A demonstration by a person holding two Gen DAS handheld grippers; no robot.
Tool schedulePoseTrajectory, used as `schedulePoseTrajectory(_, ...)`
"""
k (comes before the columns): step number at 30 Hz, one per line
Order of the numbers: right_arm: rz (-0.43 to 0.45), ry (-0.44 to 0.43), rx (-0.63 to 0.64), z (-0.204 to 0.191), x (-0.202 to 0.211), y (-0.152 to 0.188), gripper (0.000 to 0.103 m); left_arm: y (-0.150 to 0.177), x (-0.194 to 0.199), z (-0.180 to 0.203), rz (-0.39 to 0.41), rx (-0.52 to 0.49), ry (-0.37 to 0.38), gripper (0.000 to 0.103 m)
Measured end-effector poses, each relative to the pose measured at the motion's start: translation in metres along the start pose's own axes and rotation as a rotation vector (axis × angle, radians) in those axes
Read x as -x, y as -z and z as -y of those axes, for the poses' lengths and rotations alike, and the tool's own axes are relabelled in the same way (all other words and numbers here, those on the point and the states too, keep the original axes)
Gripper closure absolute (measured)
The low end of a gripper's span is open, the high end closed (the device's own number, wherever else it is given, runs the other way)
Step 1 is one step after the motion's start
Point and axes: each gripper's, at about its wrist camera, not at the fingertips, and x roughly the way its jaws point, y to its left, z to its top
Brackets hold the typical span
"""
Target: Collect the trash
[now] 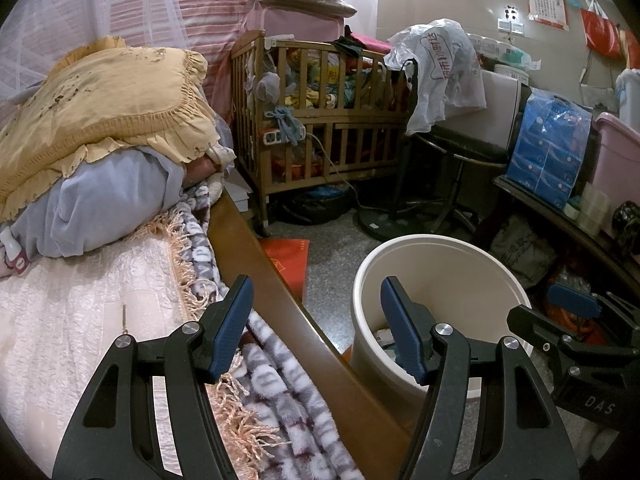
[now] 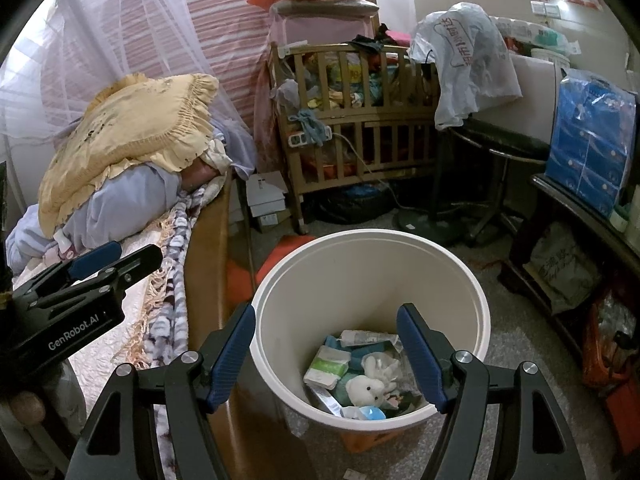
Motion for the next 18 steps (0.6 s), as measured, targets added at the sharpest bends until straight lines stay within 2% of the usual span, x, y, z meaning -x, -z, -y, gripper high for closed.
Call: schedulePoseTrajectory(18,-0.008,-0.003,0.003,-0.0003,0.0000,-0.0003,0.032,0.0001,0.0006,-0.0054,-0.003,-0.005,0.000,0.038)
